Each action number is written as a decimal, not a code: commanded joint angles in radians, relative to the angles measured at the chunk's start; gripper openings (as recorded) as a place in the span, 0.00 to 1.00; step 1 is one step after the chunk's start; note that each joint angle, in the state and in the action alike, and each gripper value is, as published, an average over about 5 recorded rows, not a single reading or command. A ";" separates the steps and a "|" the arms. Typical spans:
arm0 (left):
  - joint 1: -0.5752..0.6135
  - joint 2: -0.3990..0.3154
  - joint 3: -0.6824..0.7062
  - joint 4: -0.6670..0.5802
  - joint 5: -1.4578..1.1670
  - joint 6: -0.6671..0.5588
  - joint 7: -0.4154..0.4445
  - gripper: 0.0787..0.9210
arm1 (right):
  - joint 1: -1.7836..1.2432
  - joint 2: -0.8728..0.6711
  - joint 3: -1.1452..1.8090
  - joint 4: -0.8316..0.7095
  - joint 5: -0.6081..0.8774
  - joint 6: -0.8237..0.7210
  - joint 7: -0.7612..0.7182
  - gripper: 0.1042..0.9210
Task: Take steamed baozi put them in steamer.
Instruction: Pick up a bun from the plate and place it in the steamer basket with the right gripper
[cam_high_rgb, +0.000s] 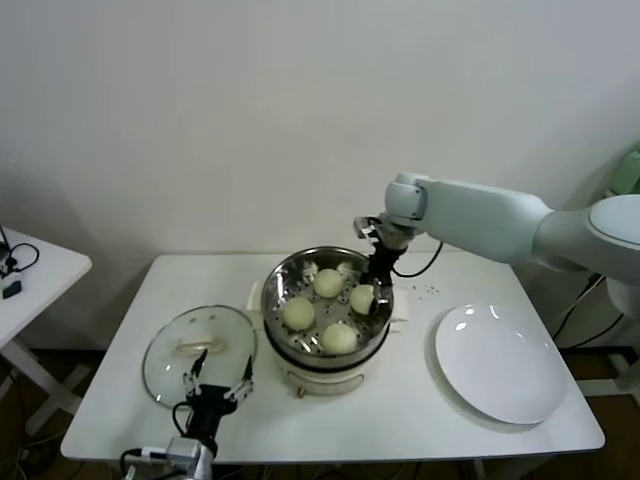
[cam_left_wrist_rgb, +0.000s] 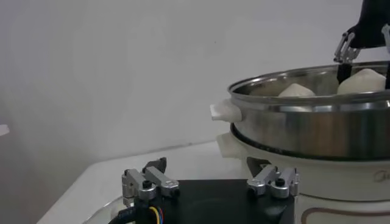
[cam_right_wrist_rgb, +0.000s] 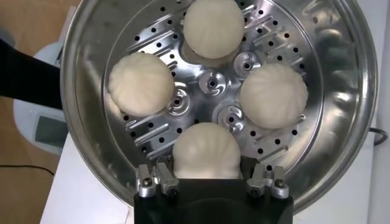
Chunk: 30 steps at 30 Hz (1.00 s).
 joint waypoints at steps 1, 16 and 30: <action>0.001 0.002 -0.002 0.002 0.000 -0.002 0.000 0.88 | -0.006 0.000 -0.005 0.006 -0.012 -0.002 -0.003 0.72; 0.004 0.002 -0.003 0.007 0.000 -0.005 0.000 0.88 | -0.008 0.004 0.002 0.001 -0.011 0.003 0.000 0.86; 0.004 0.000 -0.013 0.009 -0.013 -0.007 0.000 0.88 | 0.080 -0.071 0.054 0.031 0.127 0.036 0.003 0.88</action>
